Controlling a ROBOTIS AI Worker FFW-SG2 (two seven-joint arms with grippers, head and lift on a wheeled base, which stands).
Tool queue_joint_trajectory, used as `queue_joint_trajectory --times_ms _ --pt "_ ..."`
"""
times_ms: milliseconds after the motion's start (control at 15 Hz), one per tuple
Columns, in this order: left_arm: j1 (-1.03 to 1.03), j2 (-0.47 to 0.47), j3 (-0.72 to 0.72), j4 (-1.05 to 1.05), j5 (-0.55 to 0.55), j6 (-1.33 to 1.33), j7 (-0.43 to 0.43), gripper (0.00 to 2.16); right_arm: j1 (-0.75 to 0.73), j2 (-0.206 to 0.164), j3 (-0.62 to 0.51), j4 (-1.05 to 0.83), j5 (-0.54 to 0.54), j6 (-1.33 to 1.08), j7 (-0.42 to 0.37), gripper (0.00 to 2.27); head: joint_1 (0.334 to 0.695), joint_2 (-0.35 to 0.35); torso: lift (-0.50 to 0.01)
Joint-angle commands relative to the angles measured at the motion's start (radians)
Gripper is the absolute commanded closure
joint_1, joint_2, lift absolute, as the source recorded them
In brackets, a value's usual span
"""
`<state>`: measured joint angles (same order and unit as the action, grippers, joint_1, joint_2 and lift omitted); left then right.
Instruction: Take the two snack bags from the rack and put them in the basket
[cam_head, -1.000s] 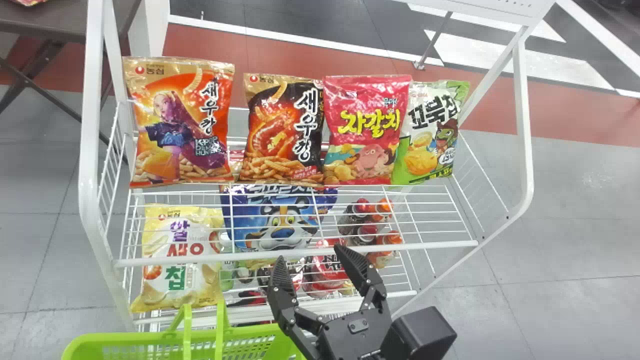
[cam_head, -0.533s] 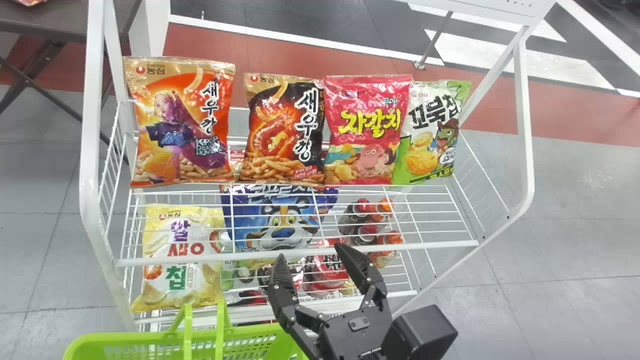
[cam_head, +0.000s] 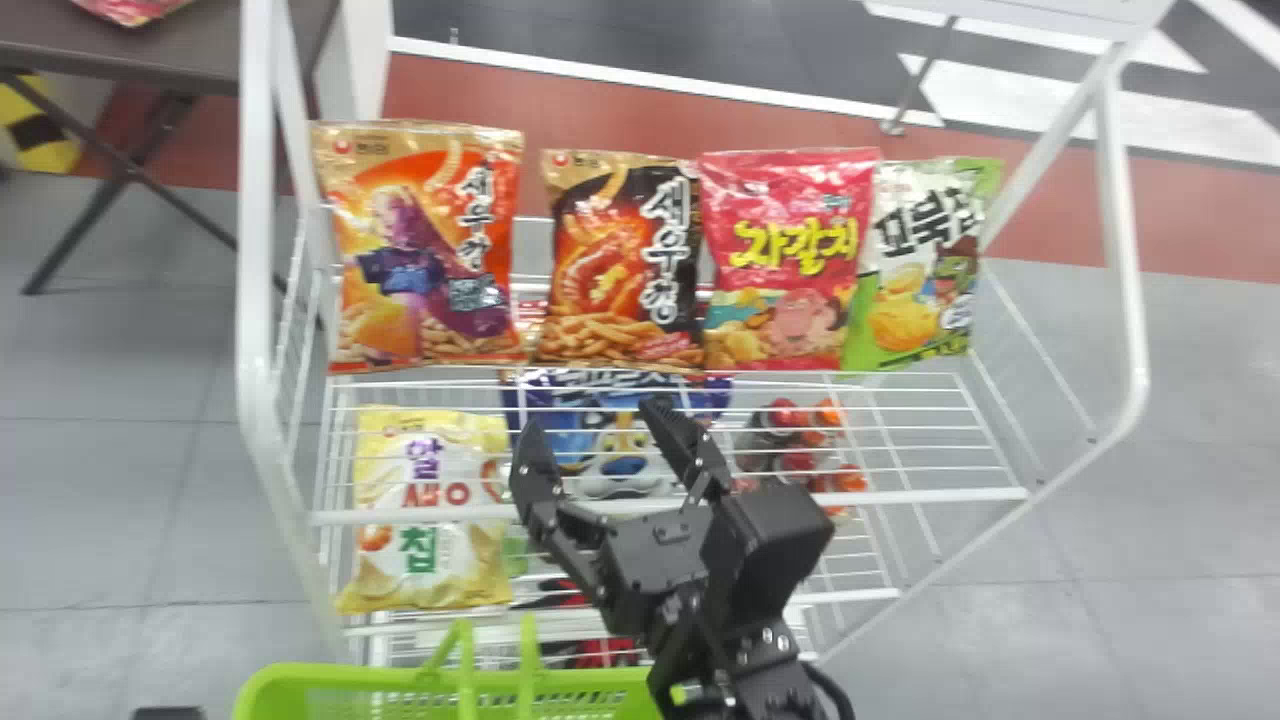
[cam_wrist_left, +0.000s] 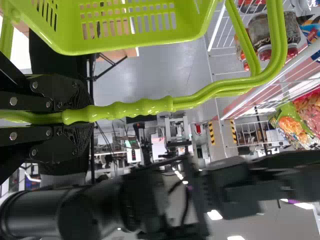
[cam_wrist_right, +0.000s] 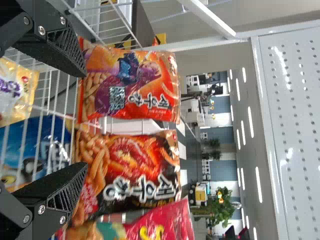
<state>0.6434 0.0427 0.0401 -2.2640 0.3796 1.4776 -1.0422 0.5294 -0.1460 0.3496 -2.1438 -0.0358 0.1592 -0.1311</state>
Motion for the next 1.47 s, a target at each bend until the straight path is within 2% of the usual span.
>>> queue_joint_trajectory --times_ms 0,133,333,600,1133,1267,1333,1400 --pt "-0.042 0.006 -0.020 0.023 -0.008 0.019 0.001 1.88 -0.106 0.040 0.020 0.051 0.014 0.079 -0.002 0.21 0.695 -0.158 -0.011" --pt "-0.060 0.013 -0.023 0.040 -0.007 0.037 0.002 1.88 -0.201 0.065 0.051 0.130 0.036 0.098 -0.005 0.21 0.695 -0.141 -0.011" --pt "-0.083 0.017 -0.023 0.063 -0.001 0.053 0.004 1.88 -0.345 0.109 0.081 0.266 0.043 0.135 -0.021 0.21 0.695 -0.071 -0.011" --pt "-0.103 0.048 -0.028 0.063 0.027 0.094 0.004 1.88 -0.473 0.143 0.100 0.423 0.045 0.122 -0.030 0.21 0.695 -0.016 -0.011" --pt "-0.133 0.071 -0.022 0.103 0.051 0.094 0.013 1.88 -0.658 0.147 0.109 0.613 0.027 0.095 -0.024 0.22 0.695 0.028 -0.011" --pt "-0.148 0.071 -0.034 0.115 0.051 0.094 0.022 1.88 -0.681 0.147 0.109 0.628 0.022 0.116 -0.012 0.36 0.695 0.028 -0.011" --pt "-0.151 0.069 -0.039 0.123 0.051 0.094 0.024 1.88 -0.689 0.147 0.111 0.630 0.020 0.141 0.001 0.59 0.695 0.027 -0.011" --pt "-0.151 0.066 -0.039 0.124 0.050 0.094 0.024 1.88 -0.694 0.147 0.109 0.628 0.013 0.190 0.027 1.07 0.695 0.025 -0.011"
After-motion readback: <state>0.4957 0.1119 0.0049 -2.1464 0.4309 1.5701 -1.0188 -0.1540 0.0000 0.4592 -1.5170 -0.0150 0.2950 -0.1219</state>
